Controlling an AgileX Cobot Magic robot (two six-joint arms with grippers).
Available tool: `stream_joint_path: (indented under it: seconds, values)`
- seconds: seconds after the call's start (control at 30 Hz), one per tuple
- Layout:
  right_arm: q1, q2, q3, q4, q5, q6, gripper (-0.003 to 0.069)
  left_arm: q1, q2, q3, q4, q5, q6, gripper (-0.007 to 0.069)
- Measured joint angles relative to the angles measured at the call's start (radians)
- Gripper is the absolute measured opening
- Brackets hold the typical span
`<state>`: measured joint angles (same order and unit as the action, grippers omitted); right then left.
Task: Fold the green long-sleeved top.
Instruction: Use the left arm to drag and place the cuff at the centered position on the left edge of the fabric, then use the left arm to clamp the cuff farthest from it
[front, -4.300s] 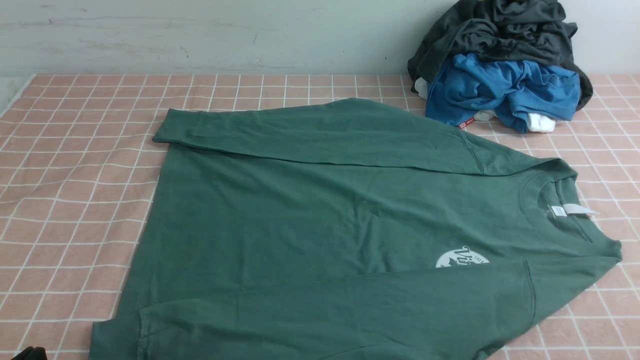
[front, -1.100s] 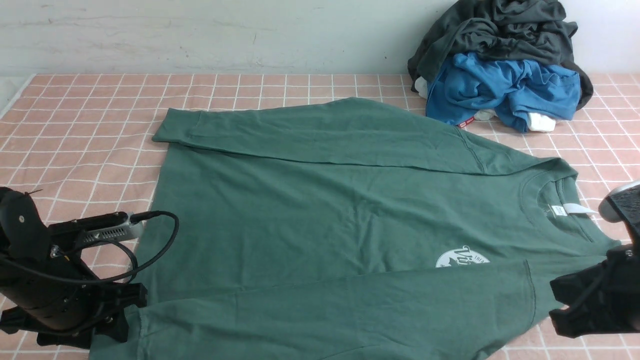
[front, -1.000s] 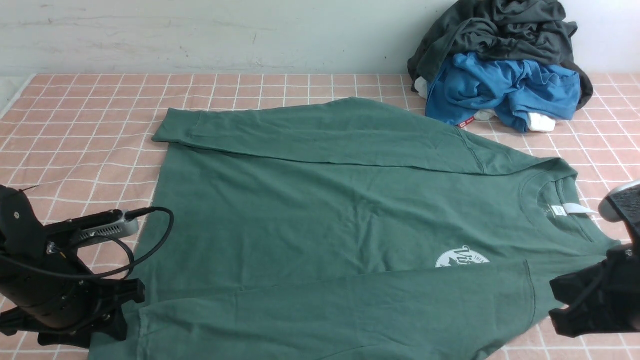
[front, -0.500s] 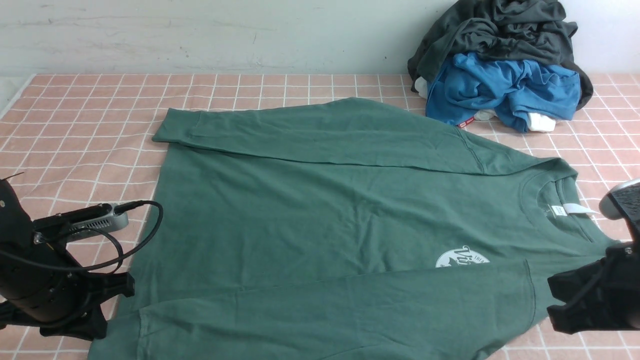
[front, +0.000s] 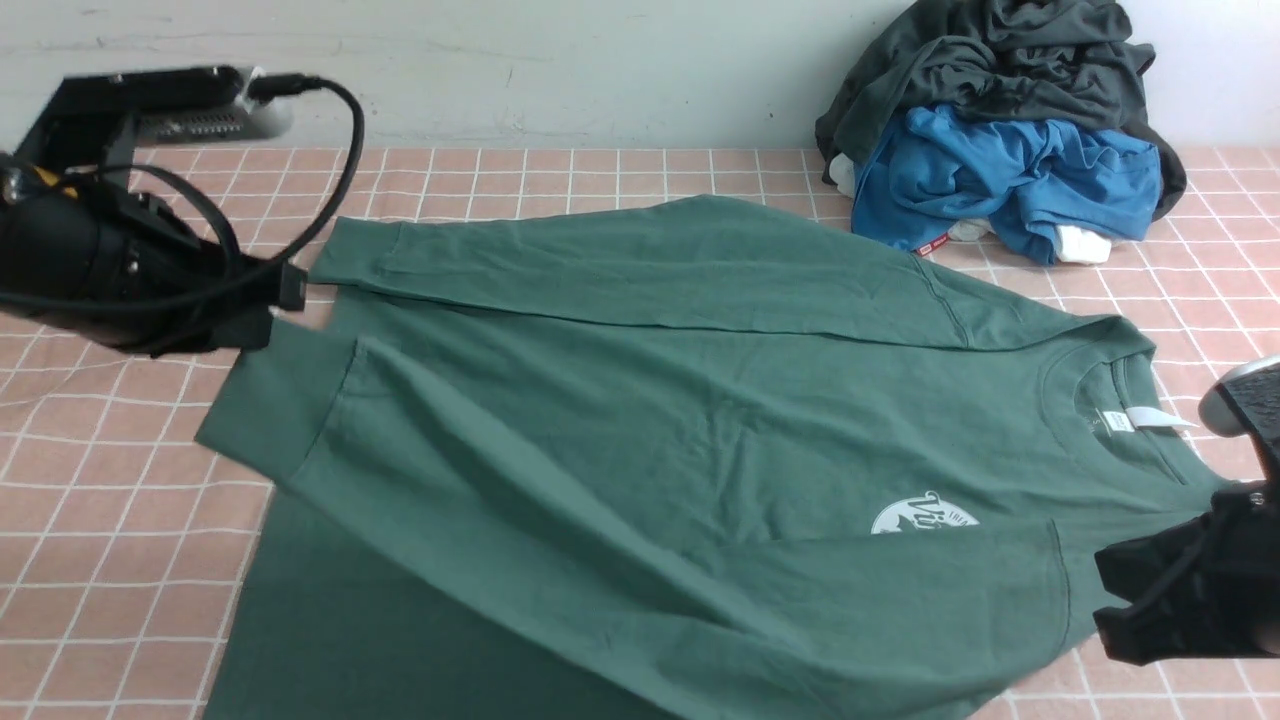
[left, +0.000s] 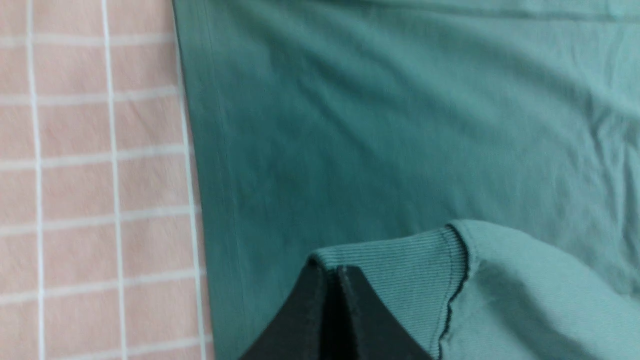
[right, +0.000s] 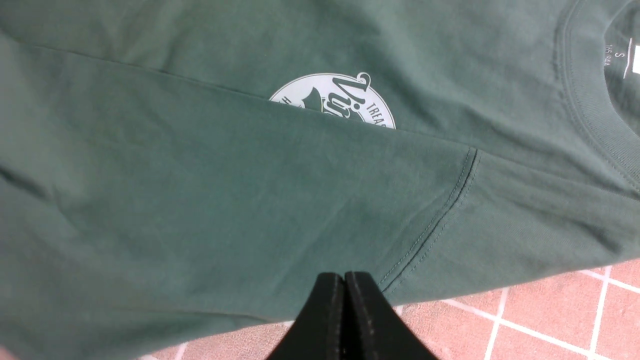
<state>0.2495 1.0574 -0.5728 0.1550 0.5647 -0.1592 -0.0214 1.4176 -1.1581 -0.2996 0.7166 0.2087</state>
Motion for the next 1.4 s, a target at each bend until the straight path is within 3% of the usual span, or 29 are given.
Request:
stream_joint_path:
  seconds: [0.3, 0.5, 0.6, 0.67, 0.8, 0.97, 1.2, 1.3, 1.4]
  values:
    - [0.000, 0.000, 0.000, 0.000, 0.000, 0.000, -0.0010, 0.003, 0.322, -0.153, 0.001, -0.058, 0.004, 0.0001]
    - [0.000, 0.000, 0.000, -0.001, 0.000, -0.007, -0.0010, 0.053, 0.573, -0.404, 0.005, 0.045, -0.028, 0.0134]
    - [0.000, 0.000, 0.000, -0.004, -0.004, -0.020, -0.0010, 0.079, 0.694, -0.611, 0.006, 0.058, -0.061, 0.0267]
    - [0.000, 0.000, 0.000, -0.017, -0.020, -0.024, -0.0010, 0.083, 0.769, -0.735, 0.006, 0.057, -0.070, 0.0314]
    - [0.000, 0.000, 0.013, -0.039, -0.088, -0.025, -0.0010, 0.083, 0.942, -0.964, 0.011, 0.059, -0.088, 0.0346]
    - [0.000, 0.000, 0.028, -0.048, -0.134, -0.024, -0.0010, 0.083, 1.136, -1.181, 0.111, 0.063, -0.201, 0.0347]
    - [0.000, 0.000, 0.028, -0.049, -0.137, -0.024, -0.0010, 0.083, 1.205, -1.266, 0.188, 0.102, -0.349, 0.0335]
    - [0.000, 0.000, 0.028, -0.049, -0.153, -0.024, -0.0010, 0.083, 1.206, -1.269, 0.203, 0.134, -0.372, 0.0271]
    - [0.000, 0.000, 0.028, -0.049, -0.173, -0.026, -0.0010, 0.083, 1.206, -1.278, 0.217, 0.168, -0.377, 0.0150]
